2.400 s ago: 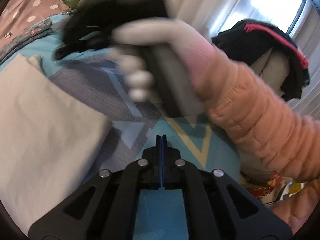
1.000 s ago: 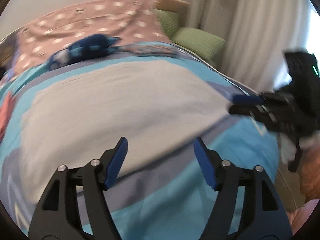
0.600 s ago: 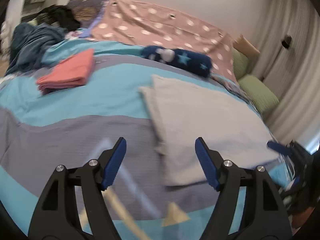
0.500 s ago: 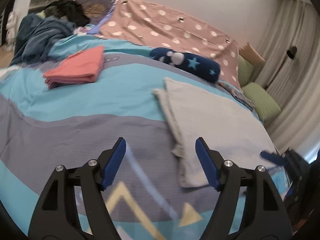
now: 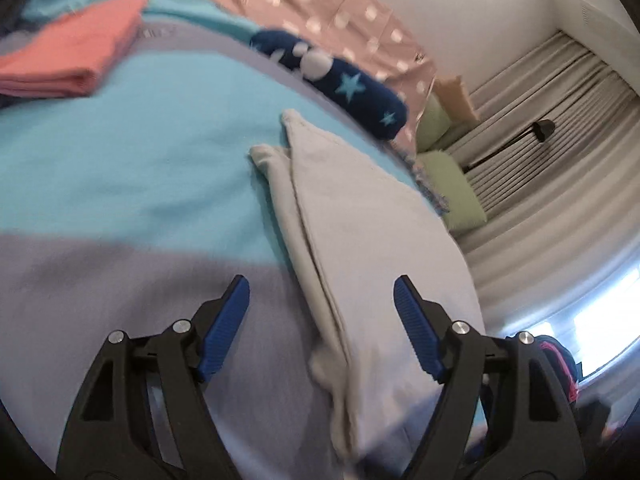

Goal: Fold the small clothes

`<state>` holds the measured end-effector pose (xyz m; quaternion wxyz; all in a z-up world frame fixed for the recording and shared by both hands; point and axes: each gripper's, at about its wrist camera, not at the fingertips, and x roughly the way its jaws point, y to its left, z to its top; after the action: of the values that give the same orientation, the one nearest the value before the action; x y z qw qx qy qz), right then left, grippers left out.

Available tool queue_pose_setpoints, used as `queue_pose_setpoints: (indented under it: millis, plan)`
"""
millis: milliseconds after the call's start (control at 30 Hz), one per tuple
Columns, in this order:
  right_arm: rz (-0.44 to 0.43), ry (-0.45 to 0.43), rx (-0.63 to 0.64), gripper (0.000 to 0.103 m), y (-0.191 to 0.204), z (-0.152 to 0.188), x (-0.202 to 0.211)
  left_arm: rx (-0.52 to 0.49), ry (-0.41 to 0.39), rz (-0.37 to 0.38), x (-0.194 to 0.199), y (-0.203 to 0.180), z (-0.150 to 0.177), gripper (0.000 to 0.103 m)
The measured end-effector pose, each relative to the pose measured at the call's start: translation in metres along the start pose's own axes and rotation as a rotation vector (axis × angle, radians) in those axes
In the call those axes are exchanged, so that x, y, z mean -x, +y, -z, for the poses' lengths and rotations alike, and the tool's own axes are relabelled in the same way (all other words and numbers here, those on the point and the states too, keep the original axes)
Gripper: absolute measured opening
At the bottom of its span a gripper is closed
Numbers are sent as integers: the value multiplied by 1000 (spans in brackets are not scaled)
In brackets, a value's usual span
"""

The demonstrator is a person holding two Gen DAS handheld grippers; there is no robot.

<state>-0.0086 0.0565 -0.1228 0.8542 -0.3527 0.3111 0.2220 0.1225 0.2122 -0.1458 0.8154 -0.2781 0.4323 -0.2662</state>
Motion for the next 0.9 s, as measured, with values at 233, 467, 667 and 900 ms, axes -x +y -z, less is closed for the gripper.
queue_pose_setpoints:
  millis: [233, 467, 667, 900]
  plan:
    - [-37, 13, -28, 58, -1, -9, -15, -16, 38, 56, -53, -2, -47, 74]
    - [-43, 30, -49, 40, -5, -20, -27, -42, 59, 63, -71, -11, -59, 66]
    - [-79, 18, -167, 3, -25, -21, -22, 124, 55, 95, -72, 14, -69, 9]
    - [-89, -86, -334, 3, -71, -16, 16, 55, -1, 110, -56, -35, -84, 9]
